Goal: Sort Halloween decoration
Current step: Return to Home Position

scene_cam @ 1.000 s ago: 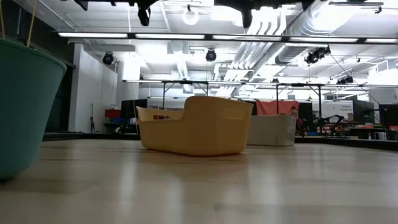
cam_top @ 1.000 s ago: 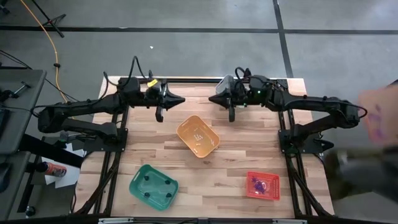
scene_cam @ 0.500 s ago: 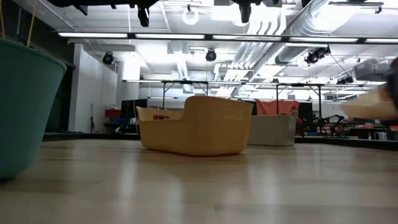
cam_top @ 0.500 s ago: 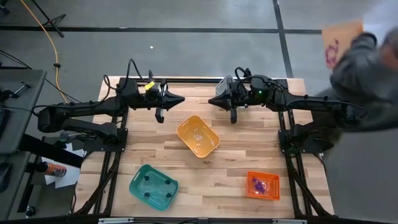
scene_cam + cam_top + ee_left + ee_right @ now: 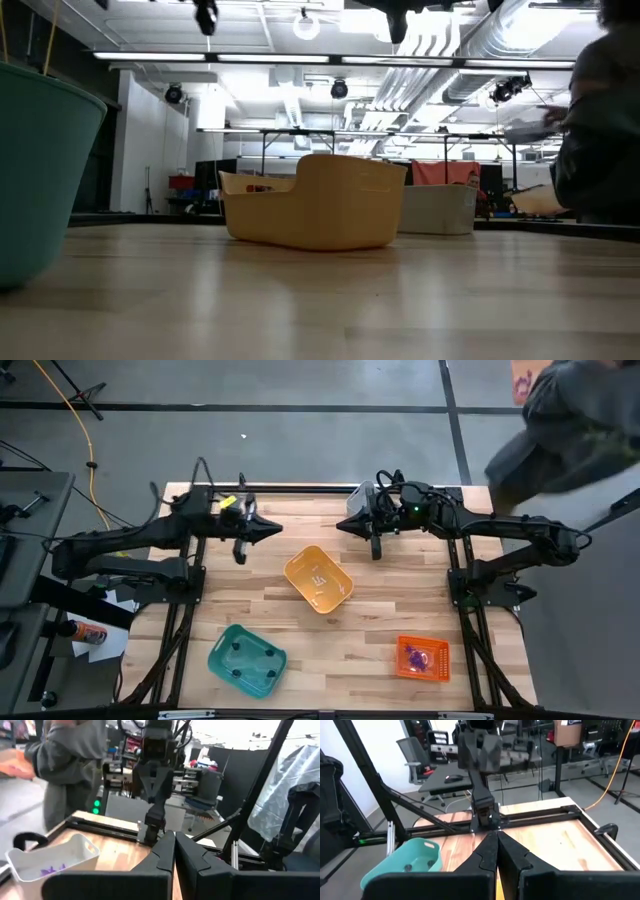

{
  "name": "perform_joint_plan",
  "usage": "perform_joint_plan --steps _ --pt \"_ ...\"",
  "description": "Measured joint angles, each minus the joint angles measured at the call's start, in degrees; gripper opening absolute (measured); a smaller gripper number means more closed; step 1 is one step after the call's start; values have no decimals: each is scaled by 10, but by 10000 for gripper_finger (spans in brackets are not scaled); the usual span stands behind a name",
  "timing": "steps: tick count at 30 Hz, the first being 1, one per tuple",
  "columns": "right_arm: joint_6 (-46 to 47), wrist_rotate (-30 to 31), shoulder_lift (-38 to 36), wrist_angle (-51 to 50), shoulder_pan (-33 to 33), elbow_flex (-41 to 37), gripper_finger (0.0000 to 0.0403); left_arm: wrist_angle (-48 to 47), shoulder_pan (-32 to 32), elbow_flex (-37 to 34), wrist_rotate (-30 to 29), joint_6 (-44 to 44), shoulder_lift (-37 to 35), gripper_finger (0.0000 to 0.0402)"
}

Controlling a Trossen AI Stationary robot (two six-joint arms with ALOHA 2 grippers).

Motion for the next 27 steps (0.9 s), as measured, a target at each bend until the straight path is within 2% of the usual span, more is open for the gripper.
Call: perform_joint_plan --steps 4,10,17,27 --pt "0 7 0 -2 0 0 0 11 0 -51 -18 7 -73 0" --pt "23 24 0 -1 0 0 0 170 0 -197 -68 -34 -152 0" --pt "54 27 0 -1 0 0 0 286 0 -318 -90 -93 -182 0" --pt "87 49 0 -1 -6 0 0 398 -15 -413 -120 -145 -200 0"
